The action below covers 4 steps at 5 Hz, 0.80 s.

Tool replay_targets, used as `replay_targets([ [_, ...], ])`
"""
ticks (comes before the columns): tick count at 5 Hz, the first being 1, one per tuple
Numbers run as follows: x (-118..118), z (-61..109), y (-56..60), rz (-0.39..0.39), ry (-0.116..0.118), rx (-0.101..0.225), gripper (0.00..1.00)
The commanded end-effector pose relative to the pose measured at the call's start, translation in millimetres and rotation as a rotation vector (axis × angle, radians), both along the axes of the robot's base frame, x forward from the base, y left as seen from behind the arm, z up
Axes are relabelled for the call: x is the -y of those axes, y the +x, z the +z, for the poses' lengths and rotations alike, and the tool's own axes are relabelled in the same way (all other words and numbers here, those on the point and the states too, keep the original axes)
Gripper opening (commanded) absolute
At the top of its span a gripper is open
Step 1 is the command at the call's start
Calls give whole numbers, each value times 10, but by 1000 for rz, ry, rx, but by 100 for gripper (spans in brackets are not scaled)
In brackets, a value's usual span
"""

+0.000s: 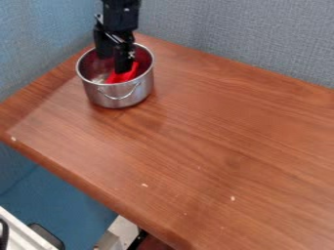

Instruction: Put the red object in the metal pot

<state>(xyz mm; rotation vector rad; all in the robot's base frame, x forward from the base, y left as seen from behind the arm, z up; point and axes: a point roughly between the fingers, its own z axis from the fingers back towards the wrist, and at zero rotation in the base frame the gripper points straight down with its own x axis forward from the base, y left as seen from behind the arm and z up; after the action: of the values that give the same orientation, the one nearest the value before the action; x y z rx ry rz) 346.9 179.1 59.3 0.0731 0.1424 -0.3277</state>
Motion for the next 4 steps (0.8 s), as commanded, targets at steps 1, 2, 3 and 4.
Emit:
replay_targets([
  [1, -102, 243, 3, 64, 20, 53, 100],
  [2, -69, 270, -5, 114, 16, 55, 100],
  [3, -126, 283, -13, 172, 12, 57, 100],
  [4, -186, 312, -26, 232, 1, 65, 100],
])
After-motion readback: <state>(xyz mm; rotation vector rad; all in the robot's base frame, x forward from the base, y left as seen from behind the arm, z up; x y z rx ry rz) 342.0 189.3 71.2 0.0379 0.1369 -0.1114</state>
